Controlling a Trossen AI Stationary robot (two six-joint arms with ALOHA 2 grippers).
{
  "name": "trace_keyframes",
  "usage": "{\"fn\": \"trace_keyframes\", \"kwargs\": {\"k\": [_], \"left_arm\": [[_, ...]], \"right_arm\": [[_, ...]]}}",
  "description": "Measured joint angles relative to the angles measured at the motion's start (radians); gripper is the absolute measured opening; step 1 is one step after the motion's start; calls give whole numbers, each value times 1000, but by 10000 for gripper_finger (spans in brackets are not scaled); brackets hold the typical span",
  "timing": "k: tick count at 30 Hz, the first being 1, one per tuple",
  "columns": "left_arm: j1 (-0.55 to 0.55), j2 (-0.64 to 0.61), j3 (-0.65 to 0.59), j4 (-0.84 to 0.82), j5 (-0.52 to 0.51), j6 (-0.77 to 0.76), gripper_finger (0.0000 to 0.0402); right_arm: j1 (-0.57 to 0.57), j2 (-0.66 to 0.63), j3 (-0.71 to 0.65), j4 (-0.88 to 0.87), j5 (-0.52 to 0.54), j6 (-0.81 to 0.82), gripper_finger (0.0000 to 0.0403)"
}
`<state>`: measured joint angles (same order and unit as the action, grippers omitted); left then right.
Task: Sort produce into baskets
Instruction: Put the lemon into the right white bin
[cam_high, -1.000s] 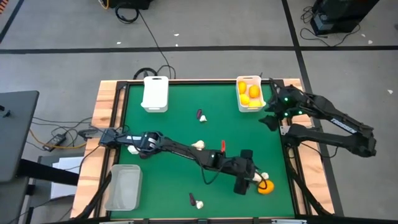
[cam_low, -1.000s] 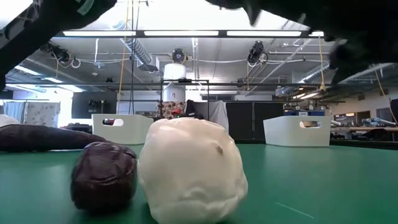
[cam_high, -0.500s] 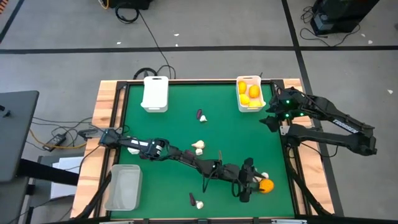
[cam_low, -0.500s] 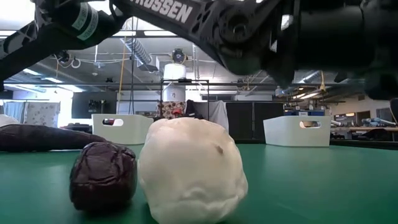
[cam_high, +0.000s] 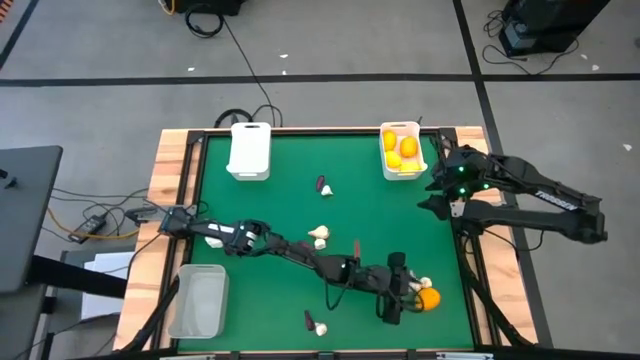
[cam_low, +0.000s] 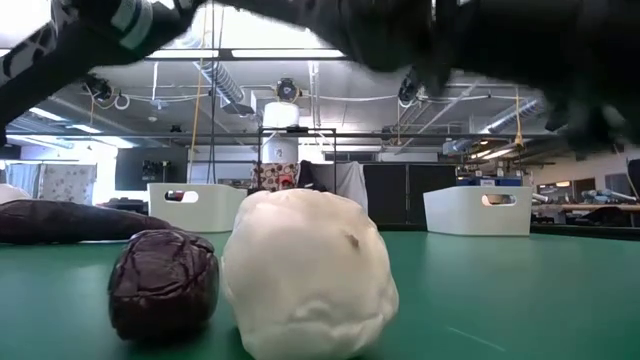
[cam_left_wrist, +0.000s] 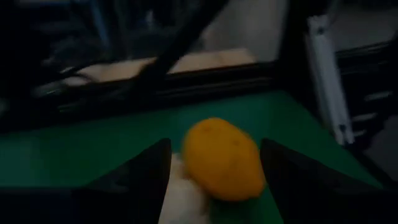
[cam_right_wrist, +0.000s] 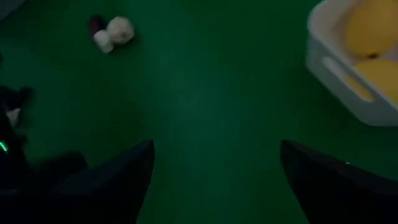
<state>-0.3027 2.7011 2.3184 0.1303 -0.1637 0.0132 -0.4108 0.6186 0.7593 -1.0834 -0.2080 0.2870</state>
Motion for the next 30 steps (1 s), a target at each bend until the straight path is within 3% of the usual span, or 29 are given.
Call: {"fn": "trace_keyframes", "kwargs": {"k": [4,8,14,18,22,26,30], "left_arm": [[27,-116,0,-179,-62,15,253],[39,-214,0,-298,-99,30,253],[56,-349,0,-543,-276,36,253],[77,-414,0,-702,-349,27,253],[94,-453,0,-866,-352,-28,253],[114,-452,0,-979,-356,-88,253],[125,-449,-55,-963,-358,-117,253]], "right_arm": [[77,16,0,5,11,23,350],[159,41,-10,19,87,45,350],[227,127,-57,177,182,50,349],[258,219,-89,355,123,31,349],[331,320,-92,373,52,36,346],[459,393,-92,302,37,120,342],[653,435,-92,282,24,248,337]]}}
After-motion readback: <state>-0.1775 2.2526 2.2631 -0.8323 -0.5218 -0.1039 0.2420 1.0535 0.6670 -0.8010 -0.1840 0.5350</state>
